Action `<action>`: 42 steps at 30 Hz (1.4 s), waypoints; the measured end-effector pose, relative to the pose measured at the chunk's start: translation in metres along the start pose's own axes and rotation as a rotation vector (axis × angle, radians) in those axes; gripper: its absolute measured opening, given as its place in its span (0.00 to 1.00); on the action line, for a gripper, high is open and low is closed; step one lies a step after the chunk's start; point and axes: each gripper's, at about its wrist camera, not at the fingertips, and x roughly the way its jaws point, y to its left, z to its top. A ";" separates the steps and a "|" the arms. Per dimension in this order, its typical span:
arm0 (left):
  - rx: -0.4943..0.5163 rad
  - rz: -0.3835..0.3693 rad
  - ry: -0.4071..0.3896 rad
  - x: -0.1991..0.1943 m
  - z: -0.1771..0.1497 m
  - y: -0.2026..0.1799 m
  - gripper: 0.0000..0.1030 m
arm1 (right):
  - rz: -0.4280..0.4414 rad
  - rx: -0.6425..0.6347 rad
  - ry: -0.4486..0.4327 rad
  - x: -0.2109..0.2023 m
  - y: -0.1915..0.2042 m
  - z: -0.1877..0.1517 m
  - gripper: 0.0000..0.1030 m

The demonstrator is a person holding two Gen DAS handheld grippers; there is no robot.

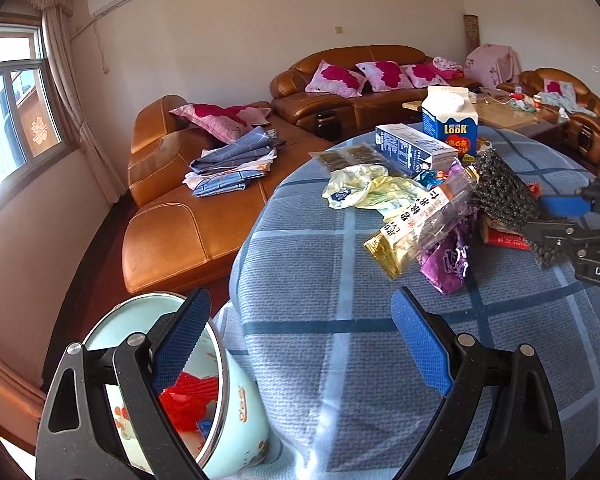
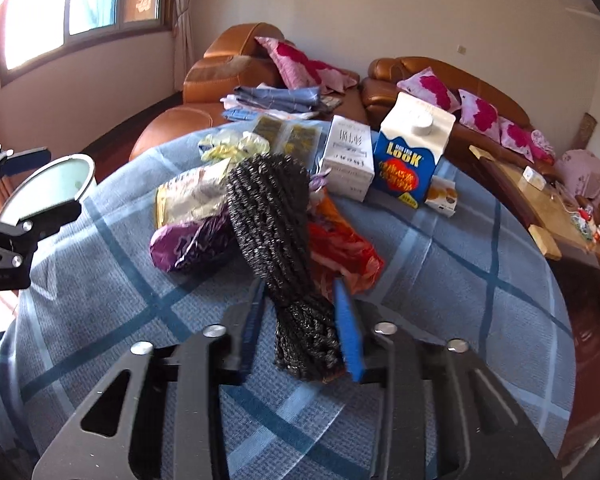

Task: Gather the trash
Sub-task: 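Move back to the table and grasp the black foam net with the right tool, then grasp the clear plastic wrapper with the left tool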

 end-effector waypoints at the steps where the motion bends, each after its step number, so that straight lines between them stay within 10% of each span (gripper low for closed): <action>1: 0.006 -0.004 -0.002 0.001 0.001 -0.002 0.87 | 0.018 0.000 0.004 0.000 0.001 -0.001 0.20; 12: 0.053 -0.060 -0.032 0.009 0.019 -0.029 0.87 | -0.032 0.143 -0.145 -0.046 -0.015 -0.004 0.16; 34: -0.013 -0.167 0.083 0.025 0.027 -0.072 0.88 | -0.087 0.189 -0.129 -0.043 -0.017 -0.021 0.17; 42: 0.050 -0.091 0.138 0.039 0.026 -0.083 0.94 | -0.085 0.196 -0.137 -0.041 -0.018 -0.022 0.17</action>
